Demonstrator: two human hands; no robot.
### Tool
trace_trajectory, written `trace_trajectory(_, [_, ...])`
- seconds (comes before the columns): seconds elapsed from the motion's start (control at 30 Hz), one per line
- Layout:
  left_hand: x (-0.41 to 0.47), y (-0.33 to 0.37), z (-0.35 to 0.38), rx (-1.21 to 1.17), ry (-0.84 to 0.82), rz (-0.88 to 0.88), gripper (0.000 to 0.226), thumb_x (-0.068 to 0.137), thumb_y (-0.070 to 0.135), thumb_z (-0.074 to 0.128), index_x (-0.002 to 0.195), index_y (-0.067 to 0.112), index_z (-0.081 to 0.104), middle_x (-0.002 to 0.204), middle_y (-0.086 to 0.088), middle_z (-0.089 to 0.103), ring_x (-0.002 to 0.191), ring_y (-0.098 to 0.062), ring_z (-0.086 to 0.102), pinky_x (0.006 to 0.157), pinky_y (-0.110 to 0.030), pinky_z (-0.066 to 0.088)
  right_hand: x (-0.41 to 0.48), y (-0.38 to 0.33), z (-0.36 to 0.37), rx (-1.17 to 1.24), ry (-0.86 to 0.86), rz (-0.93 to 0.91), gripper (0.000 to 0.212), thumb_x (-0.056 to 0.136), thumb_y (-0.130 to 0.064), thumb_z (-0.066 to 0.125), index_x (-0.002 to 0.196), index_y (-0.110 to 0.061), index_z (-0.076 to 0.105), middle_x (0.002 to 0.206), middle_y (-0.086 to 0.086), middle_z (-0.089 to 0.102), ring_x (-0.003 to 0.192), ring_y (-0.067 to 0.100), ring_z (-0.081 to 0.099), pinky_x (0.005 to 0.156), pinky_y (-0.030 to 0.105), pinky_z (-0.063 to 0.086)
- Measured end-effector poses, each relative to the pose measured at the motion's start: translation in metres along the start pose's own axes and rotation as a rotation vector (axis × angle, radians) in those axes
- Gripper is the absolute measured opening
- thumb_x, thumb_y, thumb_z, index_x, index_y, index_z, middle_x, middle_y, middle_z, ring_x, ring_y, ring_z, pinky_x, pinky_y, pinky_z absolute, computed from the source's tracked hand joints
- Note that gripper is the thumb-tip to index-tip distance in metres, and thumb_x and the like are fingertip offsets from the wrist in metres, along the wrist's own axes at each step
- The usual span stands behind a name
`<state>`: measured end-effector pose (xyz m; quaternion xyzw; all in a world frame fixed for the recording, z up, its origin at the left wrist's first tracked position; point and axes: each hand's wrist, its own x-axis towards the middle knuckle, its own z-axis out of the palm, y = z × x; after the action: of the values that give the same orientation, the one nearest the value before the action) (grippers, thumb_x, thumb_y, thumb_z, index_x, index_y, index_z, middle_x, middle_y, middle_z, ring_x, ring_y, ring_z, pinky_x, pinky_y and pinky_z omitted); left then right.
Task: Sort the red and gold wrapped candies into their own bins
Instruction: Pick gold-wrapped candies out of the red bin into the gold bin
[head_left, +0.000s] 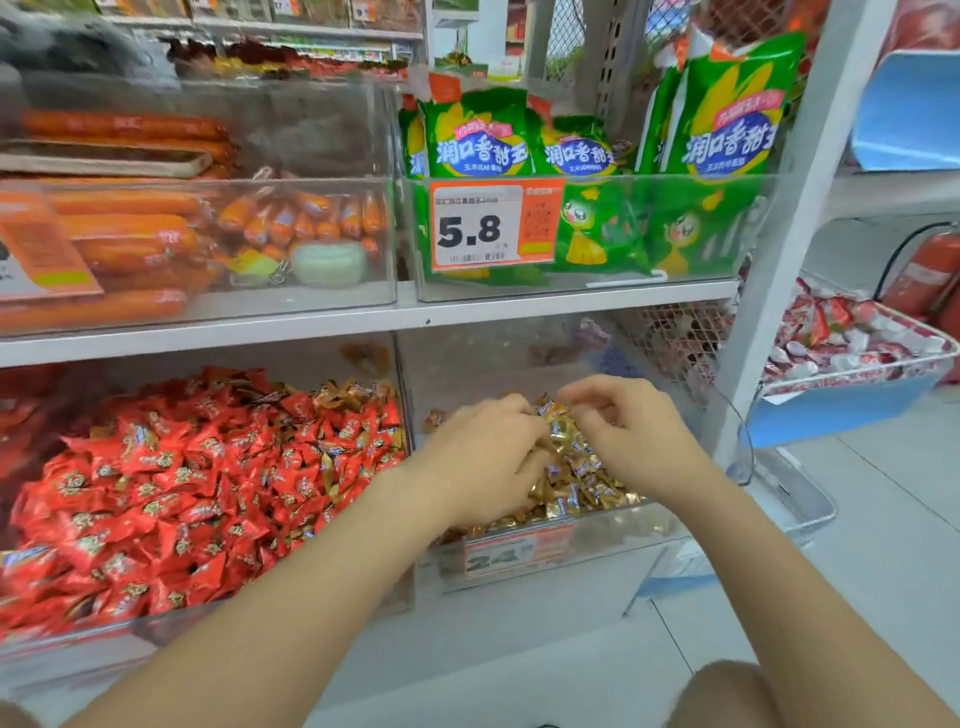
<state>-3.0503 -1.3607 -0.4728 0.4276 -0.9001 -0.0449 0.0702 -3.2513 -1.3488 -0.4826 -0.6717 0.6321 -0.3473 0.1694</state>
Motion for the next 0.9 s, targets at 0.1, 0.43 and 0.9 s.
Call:
trace_trajectory(0.1, [-0.054, -0.006, -0.018, -0.021, 0.366, 0.147, 0.031, 0.108, 0.043, 0.040, 0.101, 0.024, 0.064, 0.098, 0.006, 0.057, 0.094, -0.020, 0.052, 0.084, -0.038, 0.043, -0.010, -0.039, 0.010, -0.001, -0.053, -0.080, 0.024, 0.099, -0.017, 0.061, 0.106, -0.034, 0.077, 0.086, -0.015, 0.076, 0.078, -0.001, 0.069, 0.076, 0.019, 0.055])
trace_trajectory(0.43, [-0.140, -0.104, 0.004, -0.309, 0.068, -0.049, 0.043, 0.087, 0.056, 0.077, 0.123, 0.034, 0.069, 0.120, 0.022, 0.066, 0.113, 0.005, 0.057, 0.103, -0.026, 0.047, -0.029, -0.147, 0.072, -0.008, -0.159, -0.360, 0.022, 0.095, -0.018, 0.062, 0.103, -0.031, 0.079, 0.091, -0.014, 0.071, 0.077, -0.001, 0.063, 0.074, 0.010, 0.045])
trace_trajectory(0.9, [-0.146, -0.165, -0.018, 0.173, -0.003, -0.215, 0.033, 0.092, 0.060, 0.060, 0.104, 0.034, 0.077, 0.102, 0.011, 0.061, 0.109, -0.017, 0.055, 0.095, -0.038, 0.040, -0.009, -0.165, 0.105, -0.273, -0.408, -0.514, 0.030, 0.090, -0.012, 0.064, 0.111, -0.029, 0.077, 0.091, -0.015, 0.071, 0.079, 0.003, 0.063, 0.084, 0.025, 0.054])
